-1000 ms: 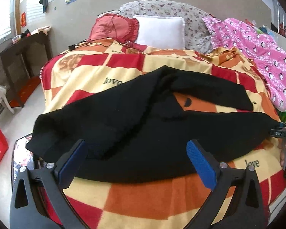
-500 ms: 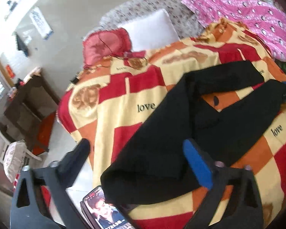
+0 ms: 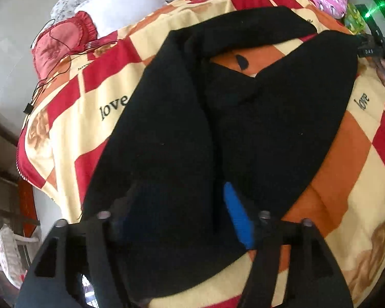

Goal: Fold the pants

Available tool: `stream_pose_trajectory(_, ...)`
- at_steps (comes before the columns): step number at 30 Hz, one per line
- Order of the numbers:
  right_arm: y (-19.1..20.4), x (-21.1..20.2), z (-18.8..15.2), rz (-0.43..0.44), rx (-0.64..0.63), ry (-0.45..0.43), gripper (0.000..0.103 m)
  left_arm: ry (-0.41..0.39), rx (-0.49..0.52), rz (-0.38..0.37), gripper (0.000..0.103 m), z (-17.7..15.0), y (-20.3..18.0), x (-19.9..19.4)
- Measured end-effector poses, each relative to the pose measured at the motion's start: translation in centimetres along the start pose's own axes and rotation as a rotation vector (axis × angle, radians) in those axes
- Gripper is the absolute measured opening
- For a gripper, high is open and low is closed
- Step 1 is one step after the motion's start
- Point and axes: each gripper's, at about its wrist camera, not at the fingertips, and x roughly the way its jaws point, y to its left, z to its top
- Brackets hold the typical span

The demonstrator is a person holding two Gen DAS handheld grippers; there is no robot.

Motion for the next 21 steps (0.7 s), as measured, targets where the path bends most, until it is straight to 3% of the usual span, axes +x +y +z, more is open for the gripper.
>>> stream_pose_trajectory(3,-0.1,0.0,0.1,-0.001,0.0,0.0,0.103,0.031,0.001,0.023,0.072,0.3,0.4,1.2)
stream_pose_trajectory(6,-0.1,0.0,0.0,-0.001,0.0,0.0,0.103,0.023,-0.044,-0.014,0.071,0.2,1.3,1.3)
stream_pose_trajectory(8,-0.1,0.0,0.0,-0.001,-0.001,0.0,0.103,0.014,-0.065,-0.054,0.038,0.0,1.8,1.2)
stream_pose_trajectory(9,-0.1,0.0,0.0,-0.001,-0.001,0.0,0.103,0.015,-0.078,-0.071,0.009,0.0,2.1,1.0)
stream_pose_trajectory(10,-0.1,0.0,0.0,-0.001,-0.001,0.0,0.103,0.008,-0.094,-0.066,0.006,0.1,2.7,0.6)
stream_pose_trajectory(16,-0.1,0.0,0.0,0.0,0.0,0.0,0.103,-0.06,-0.243,0.015,0.003,1.6,9.2,-2.0)
stream_pose_trajectory(18,-0.1,0.0,0.1,0.0,0.0,0.0,0.103,-0.076,-0.343,0.118,0.004,2.1,12.5,-2.0)
stream_pose_trajectory(21,-0.1,0.0,0.1,0.0,0.0,0.0,0.103,-0.028,-0.57,0.32,0.024,2.1,17.2,-0.6)
